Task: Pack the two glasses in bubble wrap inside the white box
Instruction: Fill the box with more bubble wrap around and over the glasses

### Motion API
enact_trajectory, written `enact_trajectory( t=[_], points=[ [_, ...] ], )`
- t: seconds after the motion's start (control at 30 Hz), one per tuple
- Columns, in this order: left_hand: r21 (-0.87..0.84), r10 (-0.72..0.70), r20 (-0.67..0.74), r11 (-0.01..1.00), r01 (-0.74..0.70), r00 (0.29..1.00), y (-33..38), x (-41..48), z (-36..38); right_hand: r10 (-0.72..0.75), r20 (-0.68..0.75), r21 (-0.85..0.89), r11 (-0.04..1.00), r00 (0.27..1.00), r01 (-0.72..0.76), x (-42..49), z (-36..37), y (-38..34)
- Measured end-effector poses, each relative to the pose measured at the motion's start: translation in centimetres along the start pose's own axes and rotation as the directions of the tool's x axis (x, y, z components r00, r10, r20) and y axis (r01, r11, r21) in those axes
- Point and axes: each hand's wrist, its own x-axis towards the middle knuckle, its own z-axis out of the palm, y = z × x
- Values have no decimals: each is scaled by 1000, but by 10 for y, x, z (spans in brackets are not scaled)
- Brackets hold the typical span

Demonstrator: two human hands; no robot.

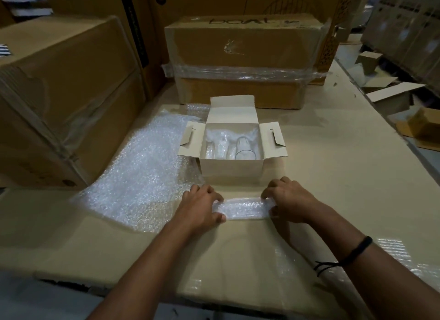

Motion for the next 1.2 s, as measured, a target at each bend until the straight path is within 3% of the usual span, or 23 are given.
enact_trajectory(
  t=[0.2, 0.3, 0.37, 0.47, 0.57, 0.7, 0.8, 0.9, 1.1, 1.2],
  points=[
    [46, 123, -163, 992, -117, 979, -8, 14, -13, -5, -62, 75, 997, 998, 10, 8, -9, -1],
    [26, 173, -402, 984, -177, 899, -20, 29, -31, 60, -259, 184, 983, 964, -12, 14, -33, 6],
    [32, 174, -535, 982, -186, 827, -27, 45, -43, 36, -435, 136, 990, 900, 26, 24, -51, 10],
    [12, 141, -580, 986, -164, 802, -32, 72, -63, 6, -564, 54, 998, 826, 29, 47, -71, 10],
    [63, 149, -479, 989, -135, 865, -37, 97, -72, -7, -563, 23, 999, 826, 24, 74, -79, 12],
    [235, 255, -215, 950, -203, 943, -48, 122, -80, -103, -436, -23, 994, 894, 104, 97, -79, 17],
    [325, 337, 11, 889, -322, 941, -49, 133, -82, -165, -313, -37, 986, 935, 161, 105, -79, 19],
    [269, 355, 165, 881, -388, 920, -48, 138, -82, -230, -226, -22, 973, 947, 231, 111, -79, 21],
    [176, 365, 215, 898, -403, 906, -54, 139, -81, -203, -50, 16, 979, 978, 204, 110, -85, 25],
    [136, 383, 163, 904, -405, 909, -52, 134, -90, -129, -81, 68, 989, 988, 135, 100, -103, 37]
  ],
)
